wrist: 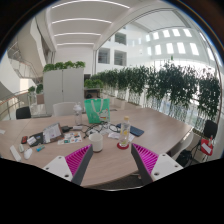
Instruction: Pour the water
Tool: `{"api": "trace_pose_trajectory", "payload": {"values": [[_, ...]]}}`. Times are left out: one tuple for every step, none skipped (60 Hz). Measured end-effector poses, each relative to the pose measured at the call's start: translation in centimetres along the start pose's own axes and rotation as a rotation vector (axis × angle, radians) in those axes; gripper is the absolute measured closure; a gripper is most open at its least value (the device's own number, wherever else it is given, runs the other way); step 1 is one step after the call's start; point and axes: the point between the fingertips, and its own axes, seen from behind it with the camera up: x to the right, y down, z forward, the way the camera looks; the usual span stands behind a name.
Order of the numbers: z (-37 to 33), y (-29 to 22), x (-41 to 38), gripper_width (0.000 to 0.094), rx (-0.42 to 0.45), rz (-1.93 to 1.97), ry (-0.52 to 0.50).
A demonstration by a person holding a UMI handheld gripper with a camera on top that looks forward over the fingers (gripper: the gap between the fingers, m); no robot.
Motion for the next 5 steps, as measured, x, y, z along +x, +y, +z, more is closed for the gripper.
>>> {"api": "trace_pose_trajectory", "payload": {"values": [[-1.0,-0.3,-0.3,0.0092,-0.002,0.007,-0.002],[-1.7,-0.3,-0.5,0.0092,-0.003,0.016,-0.004],[-2.5,-0.3,-0.8,0.0091,-0.003,0.025,-0.006],[-3.2,-0.4,-1.1,0.009,-0.003,0.034,-0.006],[-3.9,-0.5,-1.4,0.009,-0.002,0.041,-0.006]]}}
